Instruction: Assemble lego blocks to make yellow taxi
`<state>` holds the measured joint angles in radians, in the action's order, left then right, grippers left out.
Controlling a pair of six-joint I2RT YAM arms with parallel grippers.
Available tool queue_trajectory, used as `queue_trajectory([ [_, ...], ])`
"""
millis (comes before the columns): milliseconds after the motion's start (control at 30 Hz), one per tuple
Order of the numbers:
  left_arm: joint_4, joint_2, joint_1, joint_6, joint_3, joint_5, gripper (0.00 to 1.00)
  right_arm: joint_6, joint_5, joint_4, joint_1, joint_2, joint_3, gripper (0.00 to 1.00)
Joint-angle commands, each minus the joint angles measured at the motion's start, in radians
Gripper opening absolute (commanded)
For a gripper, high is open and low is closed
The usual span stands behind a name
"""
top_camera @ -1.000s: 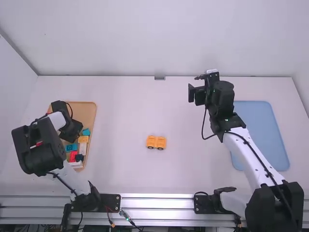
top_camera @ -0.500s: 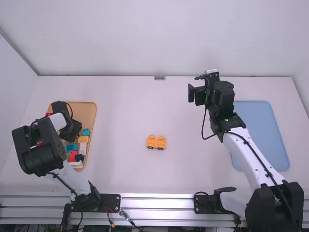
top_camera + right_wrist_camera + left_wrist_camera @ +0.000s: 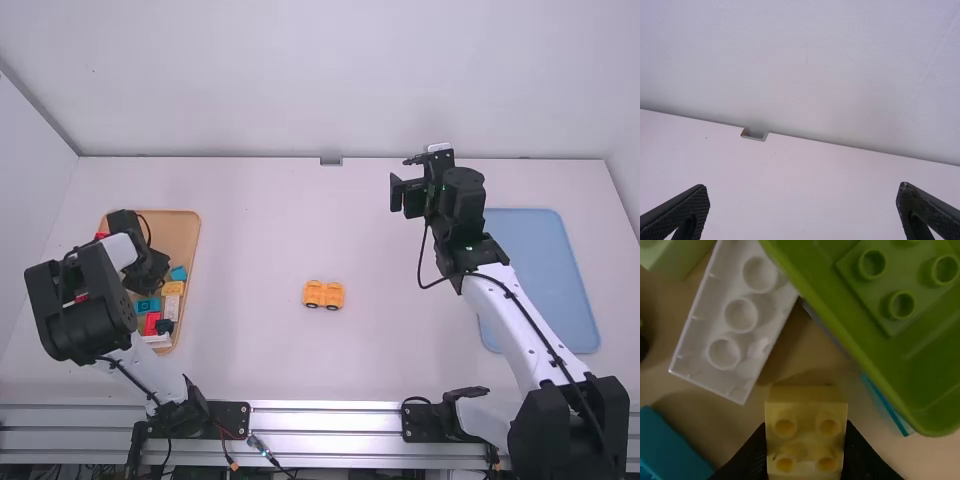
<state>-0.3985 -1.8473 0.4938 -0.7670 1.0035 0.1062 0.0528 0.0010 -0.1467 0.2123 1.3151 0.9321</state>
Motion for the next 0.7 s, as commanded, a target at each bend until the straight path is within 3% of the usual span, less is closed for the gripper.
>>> queue_trajectory([
  [0,-0.003,-0.010,0.002,-0.003,-0.015,-0.004,0.26,-0.004,0.000,-0.003,0.006,0.007,0.029,0.99],
  [133,-0.010,-0.010,0.002,-0.003,-0.004,0.014,0.22,-0.004,0.000,-0.002,0.006,0.007,0.029,0.99],
  [233,-0.057,-0.010,0.002,-0.003,0.045,-0.021,0.11,-0.004,0.000,-0.002,0.006,0.007,0.029,0.99],
  [367,-0.121,-0.010,0.002,-0.009,0.110,-0.037,0.04,-0.004,0.000,0.005,0.005,0.007,0.029,0.99],
  [667,-0.283,-0.008,-0.024,-0.009,0.247,-0.038,0.02,-0.004,0.000,0.016,0.005,0.007,0.029,0.99],
])
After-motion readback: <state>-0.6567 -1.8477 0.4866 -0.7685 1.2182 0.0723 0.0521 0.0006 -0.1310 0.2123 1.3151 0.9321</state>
